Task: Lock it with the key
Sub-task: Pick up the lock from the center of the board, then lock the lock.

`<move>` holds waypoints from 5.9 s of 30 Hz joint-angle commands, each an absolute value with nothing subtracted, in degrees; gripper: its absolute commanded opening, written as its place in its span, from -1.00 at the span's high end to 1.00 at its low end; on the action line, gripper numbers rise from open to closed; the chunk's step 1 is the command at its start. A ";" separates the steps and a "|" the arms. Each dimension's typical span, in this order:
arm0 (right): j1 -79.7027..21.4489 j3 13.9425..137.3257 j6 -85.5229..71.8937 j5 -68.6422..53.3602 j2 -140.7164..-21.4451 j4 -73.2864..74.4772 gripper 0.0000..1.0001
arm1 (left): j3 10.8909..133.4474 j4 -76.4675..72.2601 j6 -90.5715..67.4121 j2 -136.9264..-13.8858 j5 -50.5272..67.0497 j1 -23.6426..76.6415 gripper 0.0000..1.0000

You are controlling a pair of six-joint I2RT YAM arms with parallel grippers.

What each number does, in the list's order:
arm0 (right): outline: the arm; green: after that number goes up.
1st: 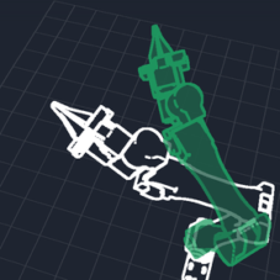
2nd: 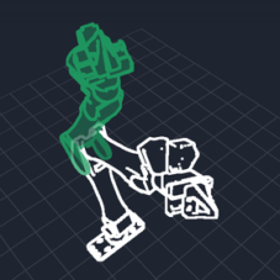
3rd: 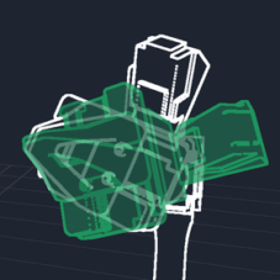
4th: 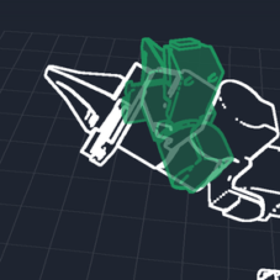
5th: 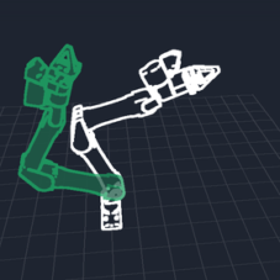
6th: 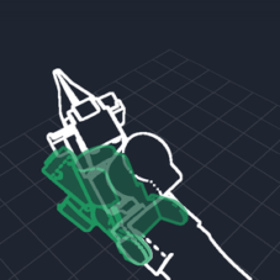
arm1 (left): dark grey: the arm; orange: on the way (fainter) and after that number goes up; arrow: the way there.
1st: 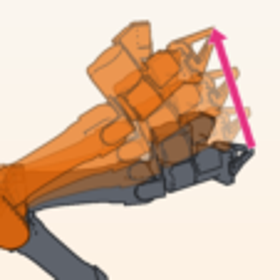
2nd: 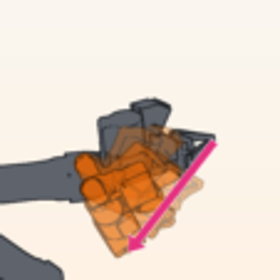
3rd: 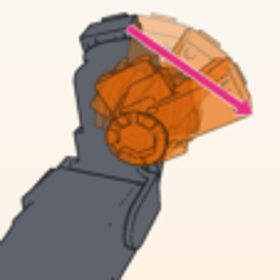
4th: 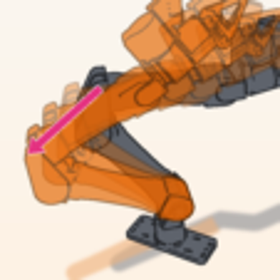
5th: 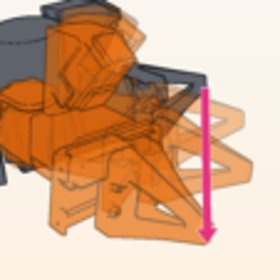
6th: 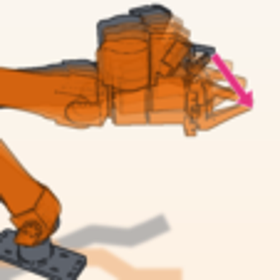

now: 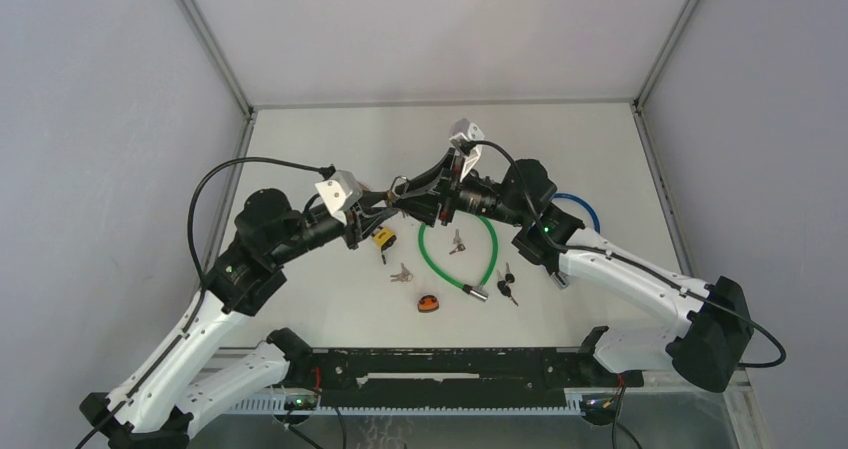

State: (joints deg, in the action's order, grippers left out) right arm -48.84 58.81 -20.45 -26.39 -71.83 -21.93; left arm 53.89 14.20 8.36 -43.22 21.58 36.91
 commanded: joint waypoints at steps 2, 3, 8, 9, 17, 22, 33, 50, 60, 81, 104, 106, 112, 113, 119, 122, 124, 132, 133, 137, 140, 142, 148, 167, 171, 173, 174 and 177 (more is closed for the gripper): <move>-49.22 61.50 -17.22 -27.15 -69.74 -25.41 0.16 | 54.58 10.60 7.51 -42.71 21.27 37.26 1.00; -49.20 61.52 -17.62 -26.24 -69.85 -26.09 0.20 | 54.58 10.43 7.15 -42.78 21.43 37.24 1.00; -49.76 62.46 -19.72 -20.84 -70.92 -25.73 0.30 | 54.23 10.28 6.67 -42.67 20.84 37.57 1.00; -50.32 62.49 -19.37 -19.21 -70.81 -25.39 0.31 | 54.23 10.24 6.70 -42.63 20.64 37.68 1.00; -52.13 62.49 -18.42 -15.58 -71.01 -25.05 0.62 | 54.12 9.43 6.33 -42.69 19.22 37.83 1.00; -52.12 62.48 -18.45 -16.14 -70.74 -24.39 1.00 | 54.14 8.88 5.86 -42.79 19.71 37.89 1.00; -48.27 64.11 -20.04 -24.75 -65.64 -16.15 1.00 | 51.78 9.41 2.79 -41.92 23.30 37.88 -0.45; -47.56 75.71 -4.31 -31.73 -60.64 12.11 1.00 | 67.60 20.94 0.85 -52.29 40.44 40.08 -0.22; -49.35 77.28 -3.63 -28.54 -60.03 12.52 1.00 | 66.82 11.93 -8.69 -52.97 38.28 43.31 -0.22; -50.98 77.52 -4.74 -29.52 -59.32 9.94 0.85 | 63.67 6.41 -13.07 -52.70 36.70 44.76 1.00; -46.06 67.95 -11.41 -34.65 -54.67 0.53 -0.41 | 57.26 -30.60 -36.74 -54.16 32.24 44.41 1.00; -46.77 68.01 -11.54 -34.30 -55.89 -1.79 -0.41 | 57.30 -30.61 -35.98 -54.08 32.51 44.39 1.00; -47.30 68.00 -11.30 -34.79 -58.09 -5.73 -0.11 | 57.28 -30.92 -35.82 -54.66 32.83 44.66 1.00; -47.33 68.01 -11.33 -35.18 -58.28 -6.37 -0.07 | 57.15 -31.01 -35.62 -54.61 33.01 44.69 1.00; -47.22 68.00 -11.44 -36.16 -58.97 -7.65 0.36 | 56.67 -30.85 -34.48 -54.29 32.73 44.78 1.00; -47.01 67.99 -11.65 -36.77 -58.77 -8.09 0.82 | 56.65 -30.94 -34.37 -54.48 32.83 44.78 1.00; -46.80 68.02 -11.46 -36.83 -58.50 -8.00 1.00 | 56.55 -30.94 -34.32 -54.50 33.49 44.74 1.00; -43.85 67.98 -12.96 -38.75 -56.64 -8.23 1.00 | 54.98 -30.32 -31.09 -54.10 33.65 44.74 0.95; -43.72 67.98 -12.40 -38.98 -56.40 -7.61 1.00 | 54.96 -30.32 -30.76 -54.02 33.73 44.74 0.85; -43.63 67.97 -10.79 -40.32 -55.80 -5.67 1.00 | 55.29 -29.54 -29.62 -53.80 33.77 44.68 0.40; -43.36 68.01 -10.56 -41.24 -55.64 -5.05 1.00 | 55.58 -28.94 -29.00 -53.57 33.88 44.65 0.14; -42.89 67.99 -10.55 -42.11 -55.35 -4.40 1.00 | 56.15 -27.27 -27.71 -53.10 34.08 44.32 -0.05; -42.23 68.01 -9.23 -41.43 -54.20 -0.47 1.00 | 59.48 -16.95 -24.14 -52.38 33.33 41.87 -0.49; -43.39 68.74 4.97 -26.44 -55.56 18.56 1.00 | 89.05 30.94 -25.01 -66.14 44.44 33.84 -0.41; -44.07 68.80 5.35 -26.28 -57.01 16.65 1.00 | 91.79 31.76 -28.38 -69.37 42.66 34.13 -0.42; -44.63 68.79 5.45 -26.27 -57.78 16.21 1.00 | 93.37 31.95 -29.17 -70.72 41.41 34.23 -0.43; -44.71 68.87 5.47 -26.35 -58.01 16.23 1.00 | 93.90 32.06 -29.45 -71.23 40.92 34.26 -0.43; -44.92 69.19 5.74 -26.31 -58.38 16.25 1.00 | 94.01 33.18 -29.50 -72.08 40.78 34.24 -0.33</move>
